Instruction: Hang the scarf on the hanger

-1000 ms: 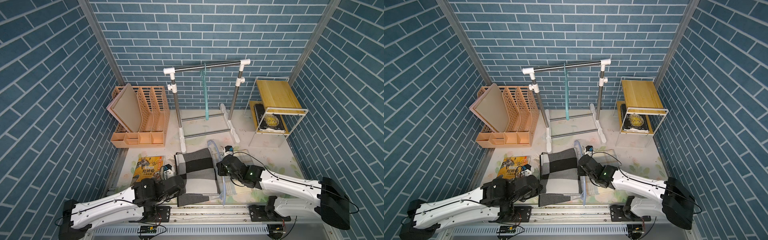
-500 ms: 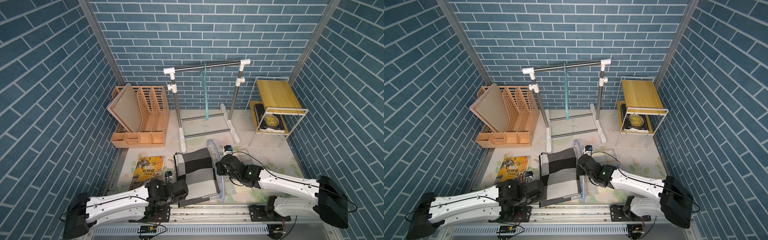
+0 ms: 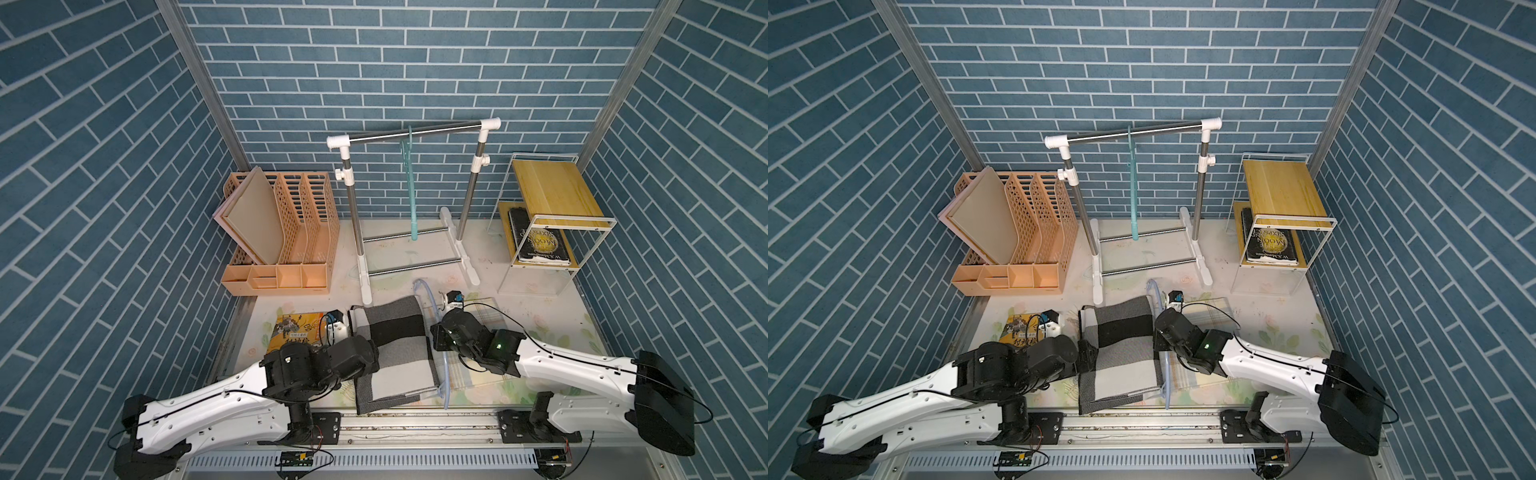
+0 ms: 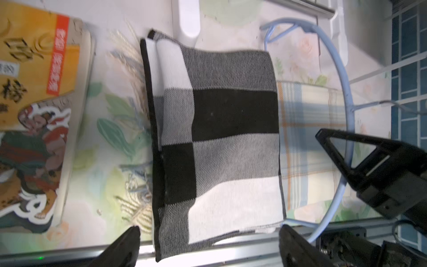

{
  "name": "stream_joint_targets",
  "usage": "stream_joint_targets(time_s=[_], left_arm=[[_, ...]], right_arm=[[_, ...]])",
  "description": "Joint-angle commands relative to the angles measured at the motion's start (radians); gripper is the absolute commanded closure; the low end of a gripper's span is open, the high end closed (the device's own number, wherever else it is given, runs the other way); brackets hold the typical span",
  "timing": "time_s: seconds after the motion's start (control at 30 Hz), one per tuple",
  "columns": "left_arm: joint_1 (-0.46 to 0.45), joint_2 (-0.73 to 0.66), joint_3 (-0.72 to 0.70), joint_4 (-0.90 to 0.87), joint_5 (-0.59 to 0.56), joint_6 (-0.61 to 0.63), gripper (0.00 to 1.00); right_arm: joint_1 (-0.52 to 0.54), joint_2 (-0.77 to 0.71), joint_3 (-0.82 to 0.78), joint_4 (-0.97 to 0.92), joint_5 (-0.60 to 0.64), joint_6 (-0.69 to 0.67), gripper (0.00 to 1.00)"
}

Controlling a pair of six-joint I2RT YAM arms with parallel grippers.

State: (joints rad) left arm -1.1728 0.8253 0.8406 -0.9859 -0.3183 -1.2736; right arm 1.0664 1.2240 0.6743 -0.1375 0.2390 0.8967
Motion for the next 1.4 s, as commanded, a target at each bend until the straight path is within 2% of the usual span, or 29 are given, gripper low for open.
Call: stream_joint_targets(time_s=[0.0, 0.2, 0.23, 0.37, 0.47, 0.6, 0.83, 0.9, 1.07, 1.17, 1.23, 1.33, 1.37], left_arm=[[0.118, 0.039, -0.052, 0.152, -0.036, 0.175, 0.07], [0.452, 0.08, -0.254, 0.549, 0.125, 0.336, 0.12], [0.517, 0.11, -0.285, 0.635, 0.182, 0.356, 0.13], [0.647, 0.221, -0.307, 0.818, 0.329, 0.391, 0.16], [0.695, 0.302, -0.286, 0.884, 0.381, 0.411, 0.18], [0.743, 0.395, -0.266, 0.93, 0.434, 0.423, 0.26], [0.773, 0.499, -0.261, 0.941, 0.429, 0.424, 0.29], [0.781, 0.52, -0.259, 0.945, 0.434, 0.427, 0.33], [0.79, 0.562, -0.261, 0.972, 0.449, 0.436, 0.52], [0.796, 0.57, -0.262, 0.979, 0.451, 0.443, 0.61], [0.797, 0.568, -0.26, 0.971, 0.45, 0.447, 0.73], [0.797, 0.51, -0.263, 0.943, 0.411, 0.451, 0.97], [0.797, 0.481, -0.264, 0.93, 0.39, 0.455, 1.0]], right_arm=[[-0.008, 0.017, -0.001, -0.041, -0.007, -0.05, 1.0], [-0.007, 0.008, 0.005, -0.046, -0.019, -0.061, 1.0], [-0.008, 0.009, 0.006, -0.047, -0.019, -0.064, 1.0], [-0.008, 0.007, 0.004, -0.051, -0.022, -0.065, 1.0], [-0.008, -0.003, -0.002, -0.051, -0.017, -0.065, 1.0], [-0.008, -0.013, -0.006, -0.059, -0.01, -0.066, 1.0], [-0.008, -0.026, -0.012, -0.068, -0.008, -0.066, 1.0], [-0.008, -0.026, -0.012, -0.068, -0.01, -0.068, 1.0], [-0.008, -0.032, -0.011, -0.072, -0.008, -0.066, 1.0], [-0.008, -0.039, -0.012, -0.076, -0.005, -0.065, 1.0], [-0.008, -0.043, -0.009, -0.078, -0.002, -0.066, 1.0], [-0.008, -0.048, -0.006, -0.086, 0.003, -0.062, 1.0], [-0.007, -0.05, -0.007, -0.087, 0.004, -0.062, 1.0]])
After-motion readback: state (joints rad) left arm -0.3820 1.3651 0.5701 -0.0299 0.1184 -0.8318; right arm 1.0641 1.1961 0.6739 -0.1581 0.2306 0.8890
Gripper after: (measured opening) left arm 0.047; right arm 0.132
